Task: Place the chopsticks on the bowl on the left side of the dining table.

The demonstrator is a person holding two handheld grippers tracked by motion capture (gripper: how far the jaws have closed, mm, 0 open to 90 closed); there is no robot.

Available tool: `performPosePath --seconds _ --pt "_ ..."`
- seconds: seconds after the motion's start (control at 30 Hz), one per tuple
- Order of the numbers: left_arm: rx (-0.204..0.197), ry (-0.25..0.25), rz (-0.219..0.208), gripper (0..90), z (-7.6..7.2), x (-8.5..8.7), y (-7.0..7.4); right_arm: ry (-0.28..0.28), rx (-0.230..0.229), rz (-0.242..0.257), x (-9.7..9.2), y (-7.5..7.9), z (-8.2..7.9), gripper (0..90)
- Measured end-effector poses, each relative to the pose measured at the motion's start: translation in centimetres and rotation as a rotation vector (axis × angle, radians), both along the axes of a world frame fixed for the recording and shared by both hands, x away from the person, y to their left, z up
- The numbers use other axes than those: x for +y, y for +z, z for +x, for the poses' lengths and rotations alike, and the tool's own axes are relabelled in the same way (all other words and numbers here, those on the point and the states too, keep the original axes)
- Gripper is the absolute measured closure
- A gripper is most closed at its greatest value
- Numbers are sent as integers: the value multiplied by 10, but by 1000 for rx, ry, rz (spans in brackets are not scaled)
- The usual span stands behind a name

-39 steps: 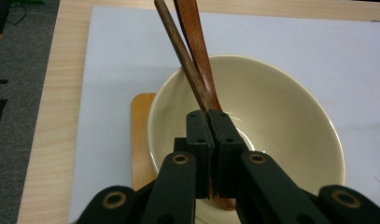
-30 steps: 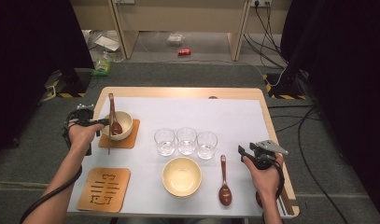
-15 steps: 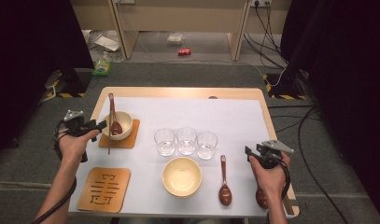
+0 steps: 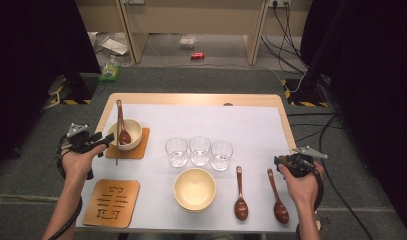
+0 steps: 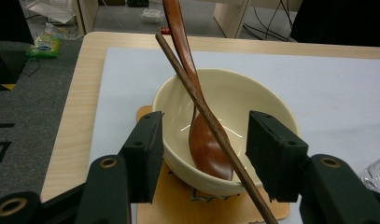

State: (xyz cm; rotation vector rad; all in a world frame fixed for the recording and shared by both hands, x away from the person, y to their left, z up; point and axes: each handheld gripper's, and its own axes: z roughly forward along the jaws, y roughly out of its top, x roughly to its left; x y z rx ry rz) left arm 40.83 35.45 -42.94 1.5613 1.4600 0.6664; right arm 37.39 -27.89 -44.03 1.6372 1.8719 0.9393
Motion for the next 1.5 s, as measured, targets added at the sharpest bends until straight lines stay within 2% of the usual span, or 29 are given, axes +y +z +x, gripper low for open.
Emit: performPosePath --seconds 0.17,0.23,0.37,0.47,0.57,0.9,1.23,1.5 --pt "-4 8 -4 457 0 2 1 -11 56 -13 -6 2 2 549" --pt "-1 9 -3 455 0 2 0 -19 89 -14 -8 2 3 596" --pt "1 9 -4 453 -1 3 0 -23 196 -40 -12 2 3 683" --pt "-4 10 -3 453 -1 3 1 -24 287 -72 -13 2 3 709" --pt "-8 11 -2 452 -2 4 2 -34 342 -80 -14 1 4 729" --pt "-10 -1 -12 450 -3 2 3 -17 460 -94 -17 -3 5 756" --pt "-12 5 -13 448 -5 4 4 -13 531 -96 -17 -7 7 781" --pt "-9 -2 -15 447 -5 1 2 2 587 -137 -13 -7 11 824"
